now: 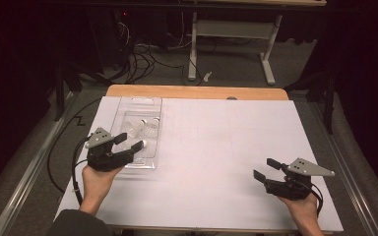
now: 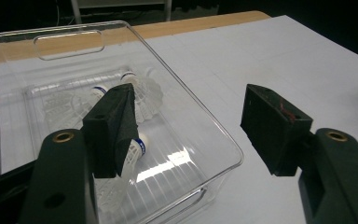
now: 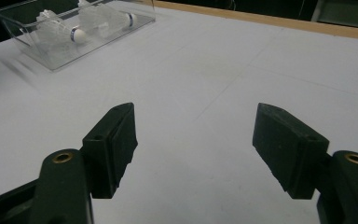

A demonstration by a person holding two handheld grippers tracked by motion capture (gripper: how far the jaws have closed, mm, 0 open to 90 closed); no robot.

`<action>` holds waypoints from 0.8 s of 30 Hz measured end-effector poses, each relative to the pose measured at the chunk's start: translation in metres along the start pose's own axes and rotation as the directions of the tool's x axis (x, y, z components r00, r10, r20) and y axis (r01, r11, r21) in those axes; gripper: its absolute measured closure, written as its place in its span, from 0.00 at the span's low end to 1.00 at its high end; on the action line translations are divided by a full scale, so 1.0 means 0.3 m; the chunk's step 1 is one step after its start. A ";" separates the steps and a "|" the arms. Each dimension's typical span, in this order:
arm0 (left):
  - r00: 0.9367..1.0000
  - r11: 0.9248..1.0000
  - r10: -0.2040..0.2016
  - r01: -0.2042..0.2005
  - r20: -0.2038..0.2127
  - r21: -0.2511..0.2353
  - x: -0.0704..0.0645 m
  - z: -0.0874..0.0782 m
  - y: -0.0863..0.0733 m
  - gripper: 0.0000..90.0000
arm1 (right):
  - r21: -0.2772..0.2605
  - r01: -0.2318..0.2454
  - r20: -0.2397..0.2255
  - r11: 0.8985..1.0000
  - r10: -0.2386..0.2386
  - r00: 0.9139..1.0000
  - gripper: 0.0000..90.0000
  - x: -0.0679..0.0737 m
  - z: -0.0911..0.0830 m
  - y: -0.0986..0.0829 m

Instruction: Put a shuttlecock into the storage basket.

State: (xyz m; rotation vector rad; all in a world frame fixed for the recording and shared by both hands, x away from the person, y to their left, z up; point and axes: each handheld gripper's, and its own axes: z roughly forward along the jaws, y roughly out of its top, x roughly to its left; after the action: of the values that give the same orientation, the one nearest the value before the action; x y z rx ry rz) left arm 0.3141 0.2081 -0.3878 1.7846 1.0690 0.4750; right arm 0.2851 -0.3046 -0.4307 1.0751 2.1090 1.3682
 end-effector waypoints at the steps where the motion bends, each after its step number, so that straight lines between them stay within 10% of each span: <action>1: 1.000 1.000 0.000 0.000 0.000 -0.001 0.000 -0.001 -0.002 0.40 | -0.001 0.000 0.000 1.000 0.000 1.000 0.34 0.000 -0.001 0.000; 24: 1.000 1.000 -0.010 0.010 0.004 -0.012 -0.013 -0.022 -0.042 0.40 | -0.008 -0.003 -0.002 1.000 0.003 1.000 0.34 -0.001 -0.005 -0.001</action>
State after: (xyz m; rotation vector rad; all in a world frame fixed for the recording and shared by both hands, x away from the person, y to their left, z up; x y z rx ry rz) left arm 0.3017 0.2104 -0.3952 1.7686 1.0697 0.4701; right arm 0.2841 -0.3056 -0.4304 1.0742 2.1024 1.3786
